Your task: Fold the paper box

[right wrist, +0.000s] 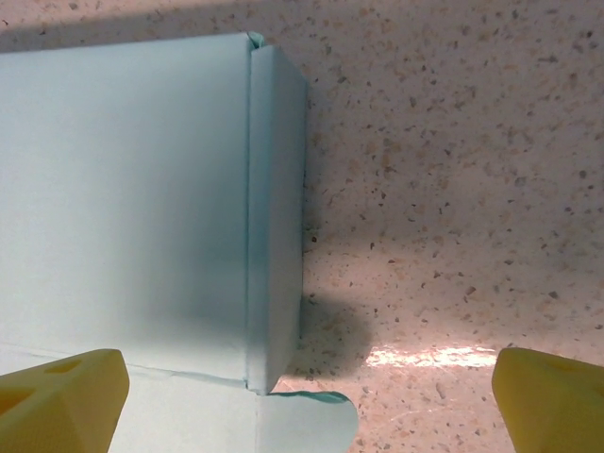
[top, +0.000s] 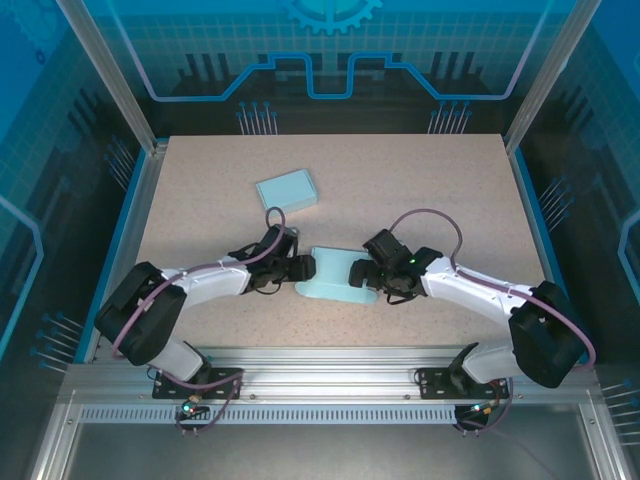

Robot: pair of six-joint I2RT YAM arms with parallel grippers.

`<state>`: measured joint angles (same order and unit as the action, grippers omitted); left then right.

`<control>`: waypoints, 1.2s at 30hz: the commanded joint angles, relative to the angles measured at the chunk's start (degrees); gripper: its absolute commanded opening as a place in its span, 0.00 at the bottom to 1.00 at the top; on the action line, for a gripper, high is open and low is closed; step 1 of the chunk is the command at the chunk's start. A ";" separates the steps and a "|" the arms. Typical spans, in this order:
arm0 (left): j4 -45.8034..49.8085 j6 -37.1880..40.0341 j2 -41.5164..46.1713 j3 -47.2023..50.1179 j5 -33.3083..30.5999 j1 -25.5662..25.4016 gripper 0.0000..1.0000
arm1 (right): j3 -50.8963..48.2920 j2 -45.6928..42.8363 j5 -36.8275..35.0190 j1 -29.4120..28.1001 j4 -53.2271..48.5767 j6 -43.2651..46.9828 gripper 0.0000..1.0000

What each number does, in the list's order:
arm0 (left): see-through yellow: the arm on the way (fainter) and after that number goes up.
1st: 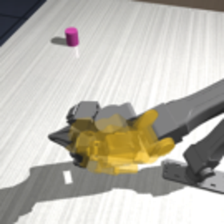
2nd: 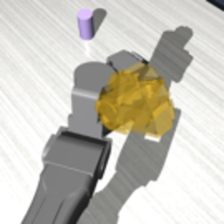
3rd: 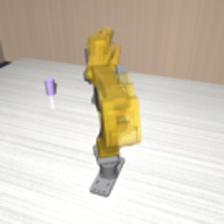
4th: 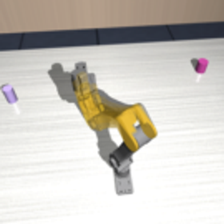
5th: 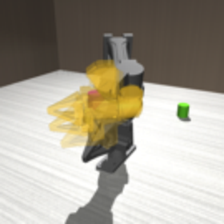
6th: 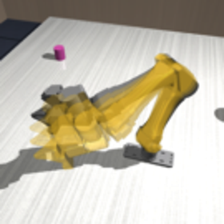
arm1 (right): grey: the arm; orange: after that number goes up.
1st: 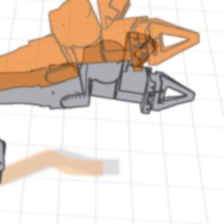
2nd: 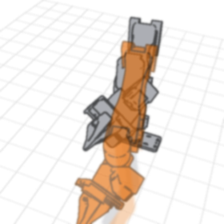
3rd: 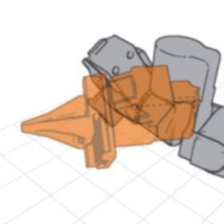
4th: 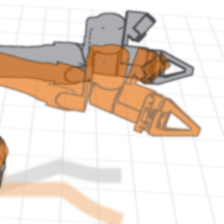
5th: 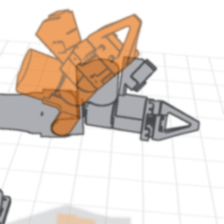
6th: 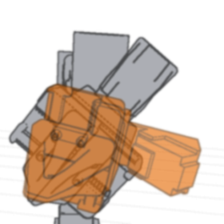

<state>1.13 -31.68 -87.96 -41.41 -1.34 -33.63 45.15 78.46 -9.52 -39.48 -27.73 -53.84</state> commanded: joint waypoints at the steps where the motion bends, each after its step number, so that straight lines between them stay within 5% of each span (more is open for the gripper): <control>1: -0.12 -1.10 -1.91 -0.45 2.10 0.95 0.51 | -2.12 -0.54 5.89 2.25 5.78 -0.82 1.00; 11: -2.46 -3.54 -3.17 3.62 5.30 4.48 0.34 | -10.52 0.21 17.60 7.55 22.60 -4.26 1.00; 36: -5.35 -3.97 -6.96 4.58 9.16 8.04 0.18 | -16.23 5.44 24.80 11.66 44.88 -5.09 0.98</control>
<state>-11.94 -35.92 -92.01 -39.48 9.52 -26.65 29.82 82.59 13.23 -28.99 13.04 -58.94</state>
